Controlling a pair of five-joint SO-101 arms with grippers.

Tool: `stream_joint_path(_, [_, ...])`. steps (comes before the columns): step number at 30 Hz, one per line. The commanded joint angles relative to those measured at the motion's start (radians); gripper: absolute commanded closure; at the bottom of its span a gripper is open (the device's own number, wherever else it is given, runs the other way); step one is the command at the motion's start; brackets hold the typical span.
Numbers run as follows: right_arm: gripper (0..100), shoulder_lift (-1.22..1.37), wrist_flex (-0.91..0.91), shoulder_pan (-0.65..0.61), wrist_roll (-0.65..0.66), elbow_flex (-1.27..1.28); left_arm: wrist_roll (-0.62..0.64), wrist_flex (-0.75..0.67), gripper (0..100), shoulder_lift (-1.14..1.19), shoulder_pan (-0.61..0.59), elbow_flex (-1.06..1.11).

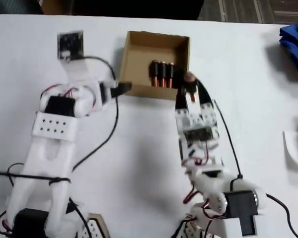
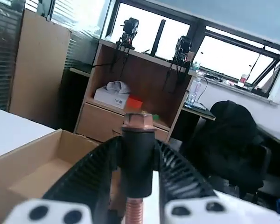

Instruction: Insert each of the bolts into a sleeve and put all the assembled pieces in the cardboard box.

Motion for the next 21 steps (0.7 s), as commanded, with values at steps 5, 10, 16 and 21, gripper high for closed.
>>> stream_joint_path(5, [97.9, -0.002, 0.311, -0.076, 0.055, -0.393, 0.008, -0.167, 60, -0.04, -0.017, 0.203])
stream_joint_path(10, [97.9, 0.012, 0.659, -0.088, 0.046, -0.629, 0.008, -0.272, 60, -0.04, -0.015, 0.292])
stream_joint_path(16, [97.9, 0.213, 1.035, -0.085, 0.046, -0.976, 0.008, -0.359, 60, -0.04, -0.012, 0.372])
stream_joint_path(21, [97.9, 0.407, 1.218, -0.101, 0.046, -1.243, 0.005, -0.385, 60, -0.04, -0.018, 0.394])
